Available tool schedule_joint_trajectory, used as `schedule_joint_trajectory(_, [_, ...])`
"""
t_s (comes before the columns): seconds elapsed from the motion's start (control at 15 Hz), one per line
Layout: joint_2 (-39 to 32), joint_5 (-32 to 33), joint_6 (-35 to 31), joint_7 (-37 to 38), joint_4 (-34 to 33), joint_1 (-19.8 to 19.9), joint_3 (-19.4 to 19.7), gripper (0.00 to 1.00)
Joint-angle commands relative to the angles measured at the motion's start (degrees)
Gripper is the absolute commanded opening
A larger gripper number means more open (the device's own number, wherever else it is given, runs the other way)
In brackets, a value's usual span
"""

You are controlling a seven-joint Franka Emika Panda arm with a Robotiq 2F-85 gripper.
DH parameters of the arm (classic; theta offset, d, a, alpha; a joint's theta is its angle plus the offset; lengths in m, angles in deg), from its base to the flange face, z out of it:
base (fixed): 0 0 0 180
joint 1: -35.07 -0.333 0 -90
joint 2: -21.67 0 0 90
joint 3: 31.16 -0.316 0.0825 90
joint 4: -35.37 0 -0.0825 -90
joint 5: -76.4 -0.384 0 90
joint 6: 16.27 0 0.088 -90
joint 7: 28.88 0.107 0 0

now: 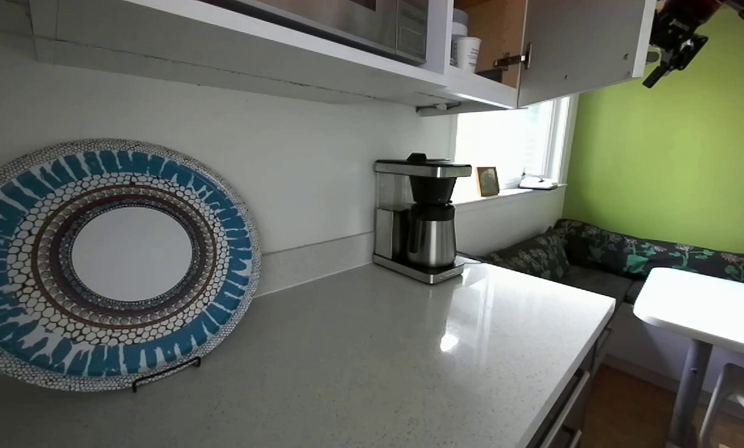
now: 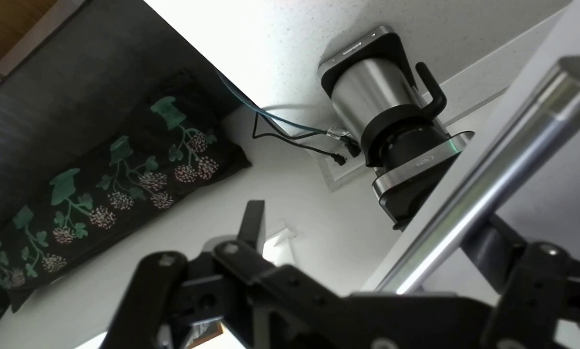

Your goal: Open the top cupboard door and remove the cup and put it on top of the kitchen countertop

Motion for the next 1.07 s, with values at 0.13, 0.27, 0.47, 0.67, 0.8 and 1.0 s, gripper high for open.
schedule_joint_trajectory(0.13, [-2.8, 5.2, -0.1, -4.0, 0.9, 3.6, 1.4, 1.0])
schedule_joint_trajectory(0.27, [-2.8, 5.1, -1.6, -5.7, 0.9, 3.6, 2.3, 1.0])
schedule_joint_trajectory(0.47, [-3.1, 4.1, -2.4, -7.7, 1.0, 3.7, 3.8, 1.0])
schedule_joint_trajectory(0.67, [-3.3, 2.7, -3.1, -9.3, 1.0, 3.6, 4.9, 1.0])
schedule_joint_trajectory(0.8, [-3.5, 1.9, -3.3, -10.2, 0.7, 3.6, 5.6, 1.0])
schedule_joint_trajectory(1.0, [-3.4, -0.4, -5.6, -10.3, 0.7, 3.4, 6.6, 1.0])
